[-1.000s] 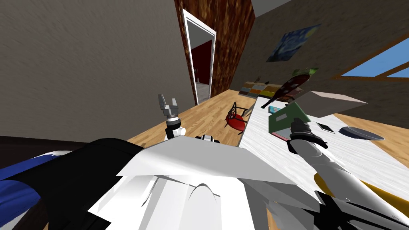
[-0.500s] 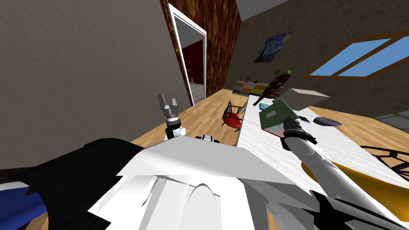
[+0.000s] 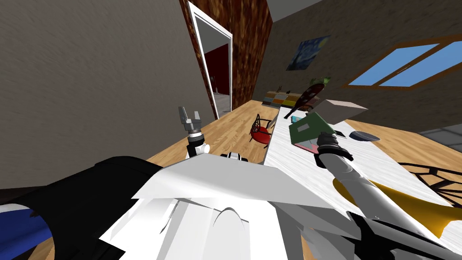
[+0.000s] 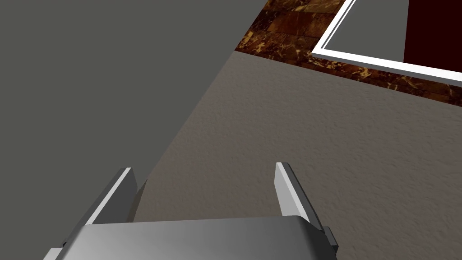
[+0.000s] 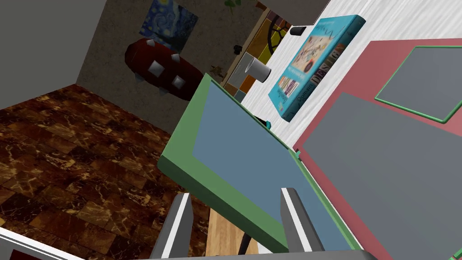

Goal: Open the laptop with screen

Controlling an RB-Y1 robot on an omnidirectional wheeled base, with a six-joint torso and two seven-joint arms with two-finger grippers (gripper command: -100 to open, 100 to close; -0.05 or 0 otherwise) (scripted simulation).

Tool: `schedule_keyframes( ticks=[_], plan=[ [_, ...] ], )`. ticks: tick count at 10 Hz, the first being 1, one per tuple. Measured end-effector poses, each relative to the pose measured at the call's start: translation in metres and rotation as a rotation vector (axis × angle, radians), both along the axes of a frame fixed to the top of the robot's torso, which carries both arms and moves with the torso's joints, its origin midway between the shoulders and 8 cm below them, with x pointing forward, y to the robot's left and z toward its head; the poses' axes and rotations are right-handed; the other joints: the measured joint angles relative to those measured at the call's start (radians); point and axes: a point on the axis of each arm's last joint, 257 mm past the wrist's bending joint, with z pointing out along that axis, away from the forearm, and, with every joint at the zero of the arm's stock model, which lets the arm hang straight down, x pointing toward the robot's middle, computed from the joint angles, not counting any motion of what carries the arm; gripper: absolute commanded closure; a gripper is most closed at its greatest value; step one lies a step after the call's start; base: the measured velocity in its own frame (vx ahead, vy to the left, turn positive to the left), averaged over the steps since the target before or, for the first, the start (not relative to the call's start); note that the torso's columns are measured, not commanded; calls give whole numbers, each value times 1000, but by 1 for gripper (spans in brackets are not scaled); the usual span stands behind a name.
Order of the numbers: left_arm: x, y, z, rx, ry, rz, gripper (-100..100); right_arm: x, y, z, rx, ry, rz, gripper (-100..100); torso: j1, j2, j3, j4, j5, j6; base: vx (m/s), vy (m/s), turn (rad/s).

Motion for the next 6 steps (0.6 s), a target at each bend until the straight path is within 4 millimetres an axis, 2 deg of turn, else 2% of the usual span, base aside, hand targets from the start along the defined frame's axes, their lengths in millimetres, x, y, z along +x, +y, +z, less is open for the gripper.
schedule_keyframes(
  ticks=[2,4,6],
  plan=[
    [0,0,0,0,0,0,0,5,2,1,74,-46,-2,100,2,-5,-3,-3,0,0,-64,-106,53],
    [0,0,0,0,0,0,0,7,2,1,142,-88,-9,100,9,-9,-5,-4,1,-5,-34,-21,112],
    [0,0,0,0,0,0,0,12,7,-2,212,-123,-6,100,7,-5,-4,-2,3,-2,-18,-13,61]
  ],
)
